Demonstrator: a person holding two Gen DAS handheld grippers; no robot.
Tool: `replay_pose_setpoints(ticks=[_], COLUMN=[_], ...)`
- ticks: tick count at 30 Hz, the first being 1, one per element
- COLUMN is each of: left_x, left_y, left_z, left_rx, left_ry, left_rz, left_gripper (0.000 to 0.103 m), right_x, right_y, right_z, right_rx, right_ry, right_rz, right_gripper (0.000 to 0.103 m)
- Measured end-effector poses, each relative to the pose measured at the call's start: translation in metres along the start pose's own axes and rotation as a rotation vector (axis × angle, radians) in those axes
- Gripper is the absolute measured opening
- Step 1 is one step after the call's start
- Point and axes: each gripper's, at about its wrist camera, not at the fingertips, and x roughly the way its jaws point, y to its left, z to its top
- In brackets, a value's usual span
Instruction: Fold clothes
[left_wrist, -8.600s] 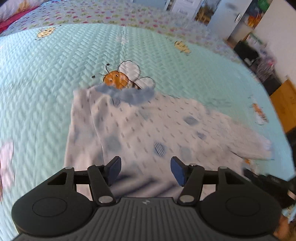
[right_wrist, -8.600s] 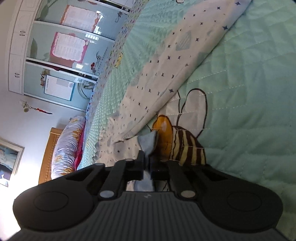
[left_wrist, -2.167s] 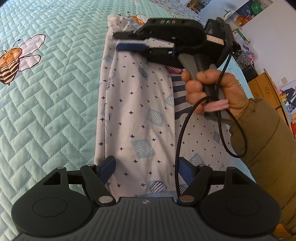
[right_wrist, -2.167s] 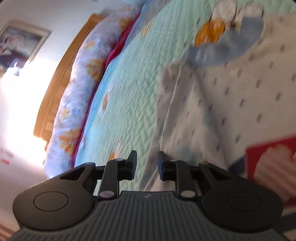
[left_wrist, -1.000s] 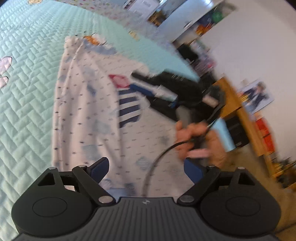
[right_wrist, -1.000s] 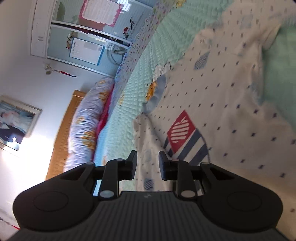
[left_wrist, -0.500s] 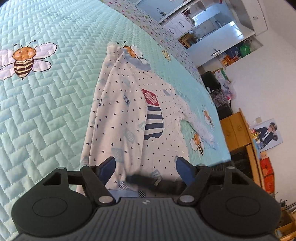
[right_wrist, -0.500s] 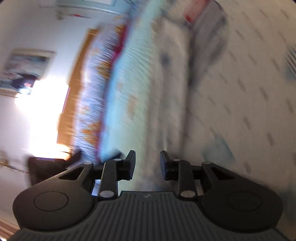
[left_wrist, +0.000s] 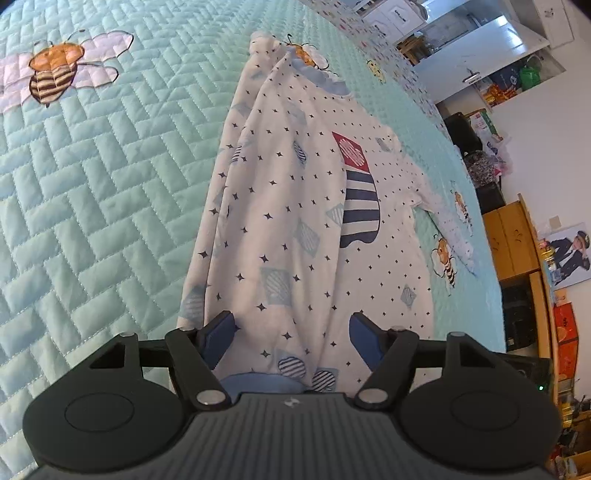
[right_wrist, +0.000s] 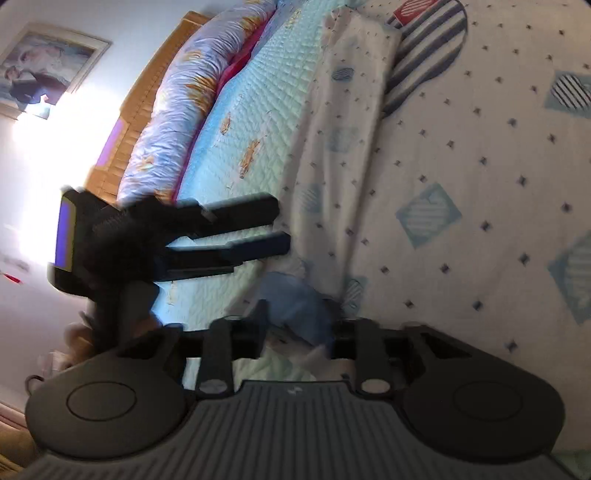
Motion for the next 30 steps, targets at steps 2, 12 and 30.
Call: replay_pose_setpoints(ticks=[2, 12, 30], left_x=[-0.010, 0.027, 0.035], left_y=[-0.013, -0.027, -0.043], left_z=[-0.002, 0.001, -0.004], left_rx=[0.065, 0.138, 0.199], left_ry=[-0.028, 0.020, 0.025], left_rz=[0.018, 0.088, 0.137], left_gripper=[0.070, 0.069, 0.082], right_x=[-0.009, -0.024, -0.088], right_y=[-0.001, -0.025, -0.072], right_z=[-0.003, -0.007, 0.058], right_rx=[0.042, 0.121, 0.167], right_ry=[-0.029, -0.092, -0.367], right_rz=[0.048, 0.112, -0.052], right_gripper=[0.033, 0.037, 0.032])
